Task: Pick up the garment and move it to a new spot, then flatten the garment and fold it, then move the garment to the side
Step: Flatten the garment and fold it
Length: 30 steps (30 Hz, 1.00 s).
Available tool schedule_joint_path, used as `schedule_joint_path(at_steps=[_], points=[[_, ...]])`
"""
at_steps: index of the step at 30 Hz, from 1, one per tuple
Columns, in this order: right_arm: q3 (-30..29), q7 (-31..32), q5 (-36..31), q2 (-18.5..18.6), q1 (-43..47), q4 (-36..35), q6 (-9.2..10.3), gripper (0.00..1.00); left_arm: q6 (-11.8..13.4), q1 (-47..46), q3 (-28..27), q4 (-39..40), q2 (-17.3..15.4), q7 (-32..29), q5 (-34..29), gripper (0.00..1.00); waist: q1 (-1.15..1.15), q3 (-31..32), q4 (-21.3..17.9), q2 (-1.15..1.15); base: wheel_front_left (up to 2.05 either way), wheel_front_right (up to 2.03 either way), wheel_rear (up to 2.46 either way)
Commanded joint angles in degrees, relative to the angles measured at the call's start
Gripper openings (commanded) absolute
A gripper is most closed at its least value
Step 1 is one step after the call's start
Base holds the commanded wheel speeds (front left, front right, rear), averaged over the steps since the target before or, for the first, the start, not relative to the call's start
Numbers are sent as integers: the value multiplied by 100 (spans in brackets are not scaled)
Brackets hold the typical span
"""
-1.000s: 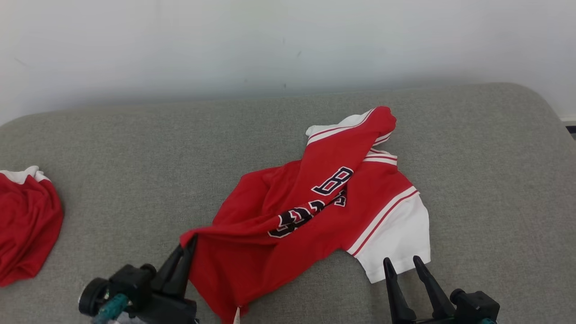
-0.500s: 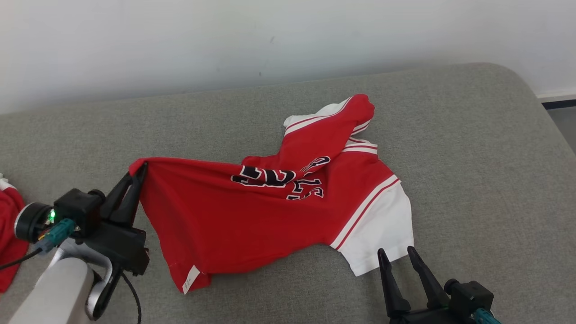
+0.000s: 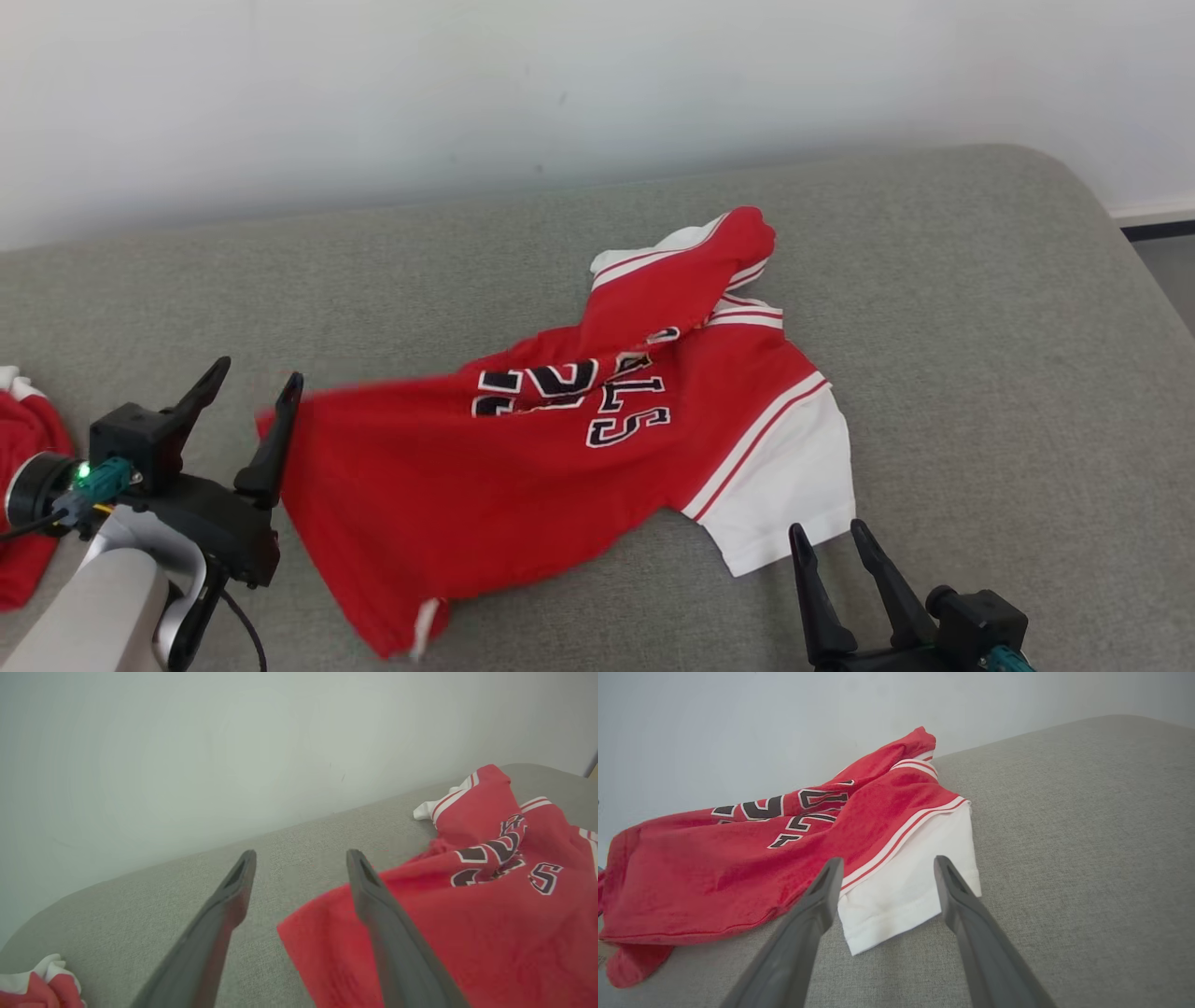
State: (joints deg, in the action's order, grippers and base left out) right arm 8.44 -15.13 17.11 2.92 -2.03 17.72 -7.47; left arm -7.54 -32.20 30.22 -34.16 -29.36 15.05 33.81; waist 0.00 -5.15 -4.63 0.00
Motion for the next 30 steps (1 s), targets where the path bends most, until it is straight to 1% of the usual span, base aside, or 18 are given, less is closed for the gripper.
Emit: schedule_joint_path(at_steps=[1, 5, 9, 13, 14, 17, 22, 27, 30], points=[[-2, -1, -10, -7, 65, 10, -4, 100, 15, 66, -28, -8, 5, 19, 8, 100, 0, 29, 67, 0, 0, 0, 0], [-44, -1, 12, -7, 97, 2, -4, 100, 15, 323, -148, 51, 67, 19, 28, 100, 0, 72, 232, 0, 0, 0, 0], [-51, -1, 48, -7, 120, -4, -4, 100, 39, 670, -636, 340, 219, 19, -123, 100, 0, 97, 366, 0, 0, 0, 0], [-104, -1, 72, -7, 169, -39, -4, 100, 136, 1260, -1163, 869, 633, 19, -384, 100, 0, 87, 461, 0, 0, 0, 0], [-143, -1, 75, -7, 184, -41, -4, 100, 153, 1441, -1250, 999, 779, 19, -472, 100, 0, 88, 476, 0, 0, 0, 0], [-313, -1, 9, -5, 200, -57, -4, 100, 164, 1983, -1457, 1302, 1213, 19, -665, 100, 0, 92, 489, 0, 0, 0, 0], [-612, -1, -175, -8, 207, -43, -4, 100, 107, 2684, -1652, 1414, 1800, 19, -940, 100, 0, 136, 501, 0, 0, 0, 0], [-841, -1, -261, -9, 236, -14, -4, 100, 47, 3088, -1801, 1353, 2151, 19, -1170, 100, 0, 199, 529, 0, 0, 0, 0], [-934, -1, -298, -7, 279, 27, -4, 100, 17, 3258, -1809, 1284, 2278, 19, -1251, 100, 0, 234, 549, 0, 0, 0, 0]])
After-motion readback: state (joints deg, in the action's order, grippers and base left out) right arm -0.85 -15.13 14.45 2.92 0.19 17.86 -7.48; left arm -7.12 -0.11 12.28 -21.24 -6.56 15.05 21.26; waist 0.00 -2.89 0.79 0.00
